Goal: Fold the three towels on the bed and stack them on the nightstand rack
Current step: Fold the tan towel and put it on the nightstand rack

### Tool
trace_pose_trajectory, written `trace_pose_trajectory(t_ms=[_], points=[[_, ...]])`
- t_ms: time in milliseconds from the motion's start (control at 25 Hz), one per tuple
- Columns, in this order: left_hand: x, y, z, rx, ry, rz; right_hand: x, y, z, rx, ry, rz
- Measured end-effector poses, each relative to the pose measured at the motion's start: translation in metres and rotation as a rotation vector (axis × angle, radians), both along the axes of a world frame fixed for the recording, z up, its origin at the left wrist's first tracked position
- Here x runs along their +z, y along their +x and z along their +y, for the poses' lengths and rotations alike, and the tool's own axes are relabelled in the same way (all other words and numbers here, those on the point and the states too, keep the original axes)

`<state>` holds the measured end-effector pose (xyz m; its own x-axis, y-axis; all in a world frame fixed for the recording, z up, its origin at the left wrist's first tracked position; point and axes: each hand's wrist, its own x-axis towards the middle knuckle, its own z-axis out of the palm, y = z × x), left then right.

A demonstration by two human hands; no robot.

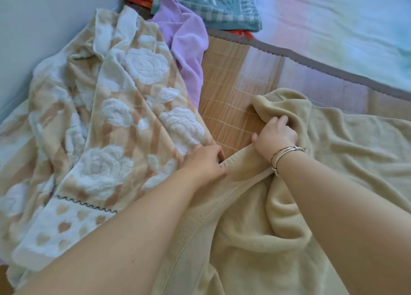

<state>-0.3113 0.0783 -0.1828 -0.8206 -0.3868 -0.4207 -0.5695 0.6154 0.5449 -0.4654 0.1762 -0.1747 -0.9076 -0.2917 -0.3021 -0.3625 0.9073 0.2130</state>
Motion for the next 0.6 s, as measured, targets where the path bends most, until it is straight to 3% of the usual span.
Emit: trace_pose_trajectory(t_ms=[120, 240, 320, 520, 600], points=[[-0.007, -0.012, -0.012, 0.049, 0.146, -0.022, 0.001, -0.026, 0.016, -0.237, -0.102, -0.104], [-0.009, -0.012, -0.019, 0.116, 0.321, 0.001, 0.004, -0.029, 0.023, -0.221, -0.048, -0.221], [-0.004, -0.013, -0.022, 0.173, 0.388, 0.048, 0.007, -0.025, 0.019, -0.226, -0.164, -0.229], [0.023, 0.013, -0.072, 0.59, 0.427, 0.308, 0.05, -0.034, -0.07, -0.314, -1.215, -0.349], [0.031, 0.031, -0.092, 0.659, 0.372, 0.37, 0.066, -0.026, -0.116, -0.236, -1.348, -0.484]])
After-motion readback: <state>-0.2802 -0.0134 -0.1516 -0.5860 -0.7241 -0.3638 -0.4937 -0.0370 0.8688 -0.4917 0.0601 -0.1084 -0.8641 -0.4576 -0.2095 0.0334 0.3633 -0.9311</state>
